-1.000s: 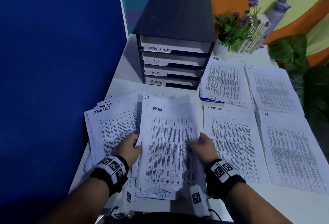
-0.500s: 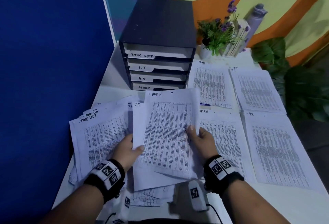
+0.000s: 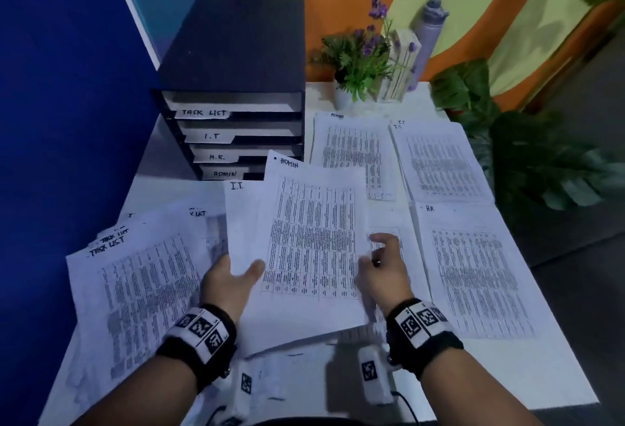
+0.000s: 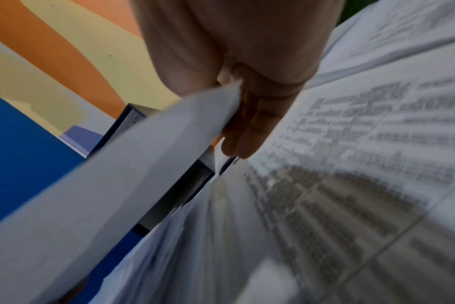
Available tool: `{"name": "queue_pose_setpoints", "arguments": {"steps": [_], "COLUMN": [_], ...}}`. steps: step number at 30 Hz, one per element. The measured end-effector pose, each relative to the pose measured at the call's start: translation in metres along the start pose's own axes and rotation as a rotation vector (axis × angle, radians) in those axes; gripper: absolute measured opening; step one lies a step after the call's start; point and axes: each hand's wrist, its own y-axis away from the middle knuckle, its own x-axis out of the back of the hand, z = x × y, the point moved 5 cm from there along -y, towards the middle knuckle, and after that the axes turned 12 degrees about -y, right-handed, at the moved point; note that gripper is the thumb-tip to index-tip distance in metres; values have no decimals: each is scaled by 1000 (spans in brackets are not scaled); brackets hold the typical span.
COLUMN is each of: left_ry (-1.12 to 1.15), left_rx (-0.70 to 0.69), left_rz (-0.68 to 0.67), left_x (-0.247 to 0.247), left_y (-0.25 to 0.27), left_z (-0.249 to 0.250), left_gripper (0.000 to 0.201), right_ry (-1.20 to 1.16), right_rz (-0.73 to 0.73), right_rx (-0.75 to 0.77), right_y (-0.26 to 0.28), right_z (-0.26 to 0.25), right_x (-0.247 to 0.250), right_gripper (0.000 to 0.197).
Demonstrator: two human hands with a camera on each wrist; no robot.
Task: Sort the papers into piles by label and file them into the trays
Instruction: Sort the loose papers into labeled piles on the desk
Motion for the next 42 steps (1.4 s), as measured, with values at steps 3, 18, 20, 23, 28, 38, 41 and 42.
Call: {"name": "queue_pose_setpoints", "arguments": {"steps": [3,18,20,23,28,38,41,42], "left_ry": [-49,-182,-190,-180,-126,19,27,59], "left_rx": [-46,144,185,217,214,15,-21,-29], "left_rz": [-76,230,266,318,316,166,86,39], "left_x": [-27,-2,10,26,39,-12,-45,-58], "left_y": [1,-18,-17,-12,-4,1,-4,-6], "left_z": [7,12,5,-8,-24,38,64,72], "left_gripper": [14,29,31,35,41,26,32,38], "right_ry": [179,227,265,277,332,12,52,53], "right_rz": [70,68,85,120,41,-550,-526,-436], "right_rx": [77,106,123,109,108,-119,-92,-66], "right_y": [-11,-123,-146,-176,-210,-107,-90,-96], "right_z": [-1,-19,-27,-31,-39,-55,-40,-37], "right_x": [31,79,74,64,46,-12,2,14], "right_gripper": [32,55,53,45,46,36,36,36]}}
